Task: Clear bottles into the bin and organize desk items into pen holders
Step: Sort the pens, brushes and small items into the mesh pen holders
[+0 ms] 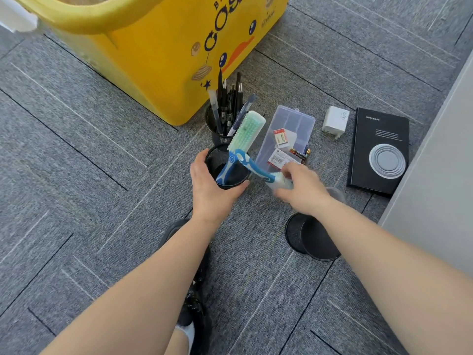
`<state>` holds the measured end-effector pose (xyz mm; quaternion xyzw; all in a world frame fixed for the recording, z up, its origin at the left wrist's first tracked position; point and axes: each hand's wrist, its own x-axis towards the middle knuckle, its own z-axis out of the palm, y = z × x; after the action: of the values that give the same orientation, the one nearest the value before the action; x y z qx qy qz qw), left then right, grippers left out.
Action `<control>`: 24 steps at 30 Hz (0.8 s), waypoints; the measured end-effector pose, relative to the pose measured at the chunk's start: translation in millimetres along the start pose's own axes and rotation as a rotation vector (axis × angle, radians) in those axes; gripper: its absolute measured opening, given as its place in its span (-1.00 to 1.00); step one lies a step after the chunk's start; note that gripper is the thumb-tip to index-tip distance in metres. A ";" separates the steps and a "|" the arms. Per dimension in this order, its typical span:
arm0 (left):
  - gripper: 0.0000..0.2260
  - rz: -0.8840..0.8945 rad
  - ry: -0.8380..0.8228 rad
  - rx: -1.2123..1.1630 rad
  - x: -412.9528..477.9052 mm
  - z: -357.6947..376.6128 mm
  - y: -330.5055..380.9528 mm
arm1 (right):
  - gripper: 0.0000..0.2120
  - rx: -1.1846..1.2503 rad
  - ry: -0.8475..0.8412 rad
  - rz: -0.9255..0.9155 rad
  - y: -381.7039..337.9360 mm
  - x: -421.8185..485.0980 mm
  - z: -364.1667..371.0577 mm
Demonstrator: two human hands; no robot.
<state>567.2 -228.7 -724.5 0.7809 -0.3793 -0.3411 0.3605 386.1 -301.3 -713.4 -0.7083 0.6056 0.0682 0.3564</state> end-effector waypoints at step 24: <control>-0.09 -0.052 -0.079 -0.051 -3.2 13.2 3.9 | -0.32 -0.239 0.489 -0.343 -14.0 11.4 -25.3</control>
<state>553.7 -231.8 -727.2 0.7669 -0.3643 -0.3905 0.3559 393.3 -325.2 -694.9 -0.8322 0.5328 -0.0942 0.1209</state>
